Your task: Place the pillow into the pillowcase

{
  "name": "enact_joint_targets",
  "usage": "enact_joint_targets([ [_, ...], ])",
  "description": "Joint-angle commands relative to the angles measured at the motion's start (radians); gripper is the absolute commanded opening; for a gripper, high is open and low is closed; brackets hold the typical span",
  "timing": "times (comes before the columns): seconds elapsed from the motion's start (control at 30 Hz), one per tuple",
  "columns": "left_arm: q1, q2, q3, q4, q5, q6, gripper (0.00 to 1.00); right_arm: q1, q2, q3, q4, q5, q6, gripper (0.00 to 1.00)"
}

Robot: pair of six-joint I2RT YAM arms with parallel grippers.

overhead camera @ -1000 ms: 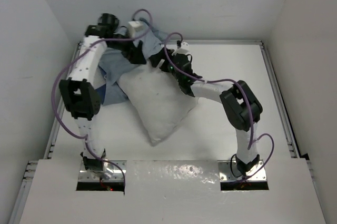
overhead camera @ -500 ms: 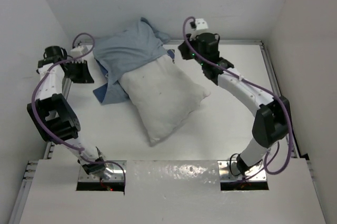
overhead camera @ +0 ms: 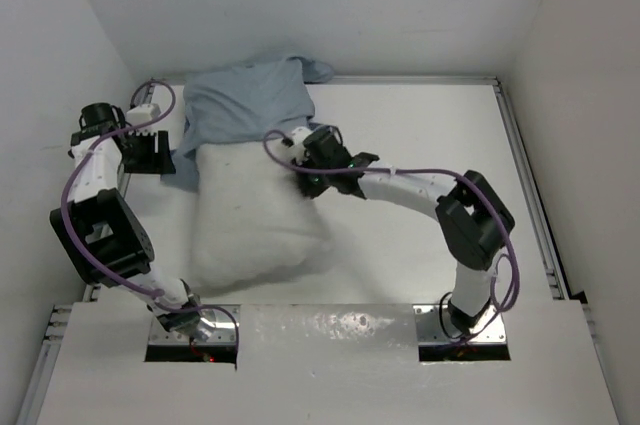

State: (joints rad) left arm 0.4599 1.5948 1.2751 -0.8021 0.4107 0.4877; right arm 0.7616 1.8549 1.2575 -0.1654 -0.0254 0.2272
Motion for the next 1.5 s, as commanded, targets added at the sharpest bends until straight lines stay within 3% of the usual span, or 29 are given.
enact_joint_targets([
  [0.0, 0.040, -0.047, 0.001, 0.011, 0.008, 0.078, 0.61, 0.053, -0.109, 0.025, 0.125, -0.130, -0.002, 0.00],
  [0.13, 0.042, -0.049, -0.026, 0.003, -0.035, 0.141, 0.69, 0.007, -0.115, 0.008, 0.156, 0.019, 0.040, 0.00],
  [0.33, 0.052, -0.035, -0.030, 0.009, -0.081, 0.190, 0.66, -0.099, -0.131, -0.069, 0.165, -0.090, 0.083, 0.07],
  [0.43, 0.054, -0.015, -0.017, 0.006, -0.067, 0.201, 0.63, -0.097, -0.138, -0.150, 0.251, -0.166, 0.064, 0.33],
  [0.47, 0.054, -0.001, -0.014, -0.006, -0.055, 0.207, 0.63, -0.096, -0.132, -0.168, 0.277, -0.201, 0.064, 0.50],
  [0.53, 0.054, 0.011, -0.002, -0.032, -0.011, 0.212, 0.63, -0.093, -0.111, -0.194, 0.331, -0.206, 0.069, 0.58],
  [0.67, 0.052, 0.036, 0.018, -0.083, 0.141, 0.207, 0.62, -0.093, 0.054, -0.072, 0.359, -0.221, 0.119, 0.48],
  [0.73, 0.052, 0.036, 0.023, -0.110, 0.259, 0.206, 0.62, -0.093, 0.122, -0.009, 0.353, -0.248, 0.141, 0.48],
  [0.9, 0.049, 0.024, 0.030, -0.172, 0.378, 0.250, 0.59, -0.091, 0.248, 0.056, 0.455, -0.298, 0.250, 0.56],
  [1.1, 0.052, 0.037, 0.134, -0.400, 0.451, 0.460, 0.59, -0.094, 0.317, 0.088, 0.359, -0.160, 0.267, 0.52],
  [1.2, 0.077, 0.053, 0.227, -0.438, 0.378, 0.474, 0.59, -0.093, 0.303, 0.049, 0.388, -0.102, 0.273, 0.47],
  [1.23, 0.110, 0.044, 0.239, -0.339, 0.347, 0.377, 0.59, -0.094, 0.302, 0.046, 0.391, -0.091, 0.270, 0.42],
  [1.33, 0.151, 0.034, 0.198, -0.079, 0.170, 0.220, 0.68, -0.094, 0.311, 0.052, 0.398, -0.077, 0.267, 0.43],
  [1.4, 0.149, 0.062, 0.173, 0.001, 0.076, 0.239, 0.75, -0.094, 0.329, 0.065, 0.399, -0.085, 0.279, 0.43],
  [1.47, 0.138, 0.091, 0.171, 0.011, 0.076, 0.265, 0.78, -0.094, 0.343, 0.080, 0.409, -0.102, 0.294, 0.42],
])
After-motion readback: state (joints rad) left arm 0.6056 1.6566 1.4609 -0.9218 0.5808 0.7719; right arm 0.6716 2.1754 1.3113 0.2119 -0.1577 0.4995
